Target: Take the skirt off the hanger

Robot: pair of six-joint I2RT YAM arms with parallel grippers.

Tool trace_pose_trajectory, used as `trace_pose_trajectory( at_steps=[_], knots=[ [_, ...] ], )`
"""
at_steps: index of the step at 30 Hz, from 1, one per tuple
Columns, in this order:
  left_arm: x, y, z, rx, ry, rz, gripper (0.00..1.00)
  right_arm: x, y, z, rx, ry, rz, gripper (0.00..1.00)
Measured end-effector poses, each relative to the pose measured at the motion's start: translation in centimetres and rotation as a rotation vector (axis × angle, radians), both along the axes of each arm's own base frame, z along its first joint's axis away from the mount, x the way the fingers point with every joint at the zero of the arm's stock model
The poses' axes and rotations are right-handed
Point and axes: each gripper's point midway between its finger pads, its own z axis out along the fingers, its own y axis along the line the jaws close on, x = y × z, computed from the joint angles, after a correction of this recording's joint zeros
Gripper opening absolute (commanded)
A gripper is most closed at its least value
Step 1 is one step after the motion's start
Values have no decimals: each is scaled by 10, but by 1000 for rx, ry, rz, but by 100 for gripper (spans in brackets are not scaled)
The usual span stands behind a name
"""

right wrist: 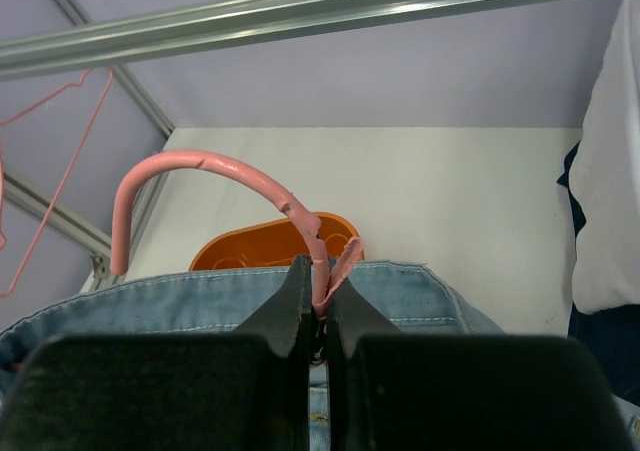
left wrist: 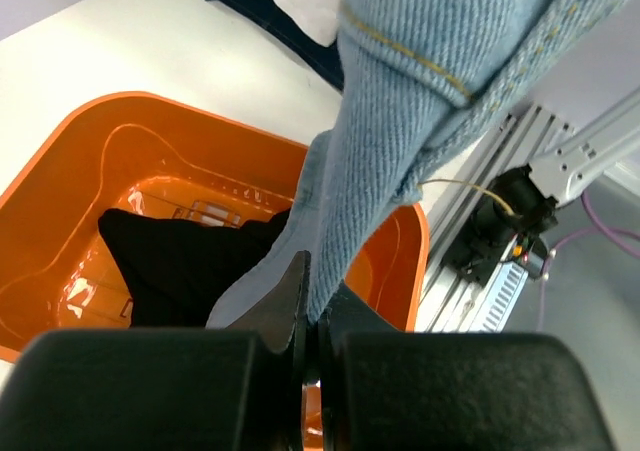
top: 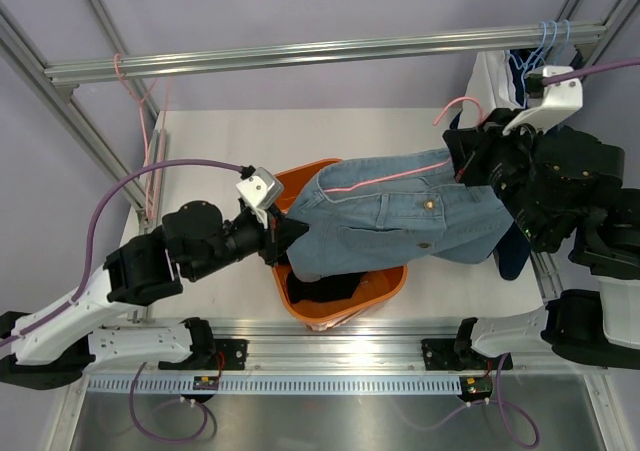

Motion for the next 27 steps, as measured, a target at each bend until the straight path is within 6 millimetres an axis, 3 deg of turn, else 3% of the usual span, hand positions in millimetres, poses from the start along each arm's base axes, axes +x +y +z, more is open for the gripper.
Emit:
trace_pose_trajectory(
  at_steps=[3,10,15,20,24,27],
  knots=[
    [4,-2,3,-33,-3,27,0,-1,-17,8,53,-6,-64,0],
    [3,9,-12,-45,11,53,0,-12,-69,39,269,-66,-178,0],
    [2,6,-6,-68,4,43,0,-20,-84,54,369,-100,-173,0],
    [9,5,-11,-30,13,83,0,-11,-59,57,320,-110,-139,0],
    [24,30,-6,0,17,230,0,6,-23,64,251,-122,-125,0],
    [33,54,15,-37,-19,335,0,18,4,77,215,-151,-109,0]
  ],
)
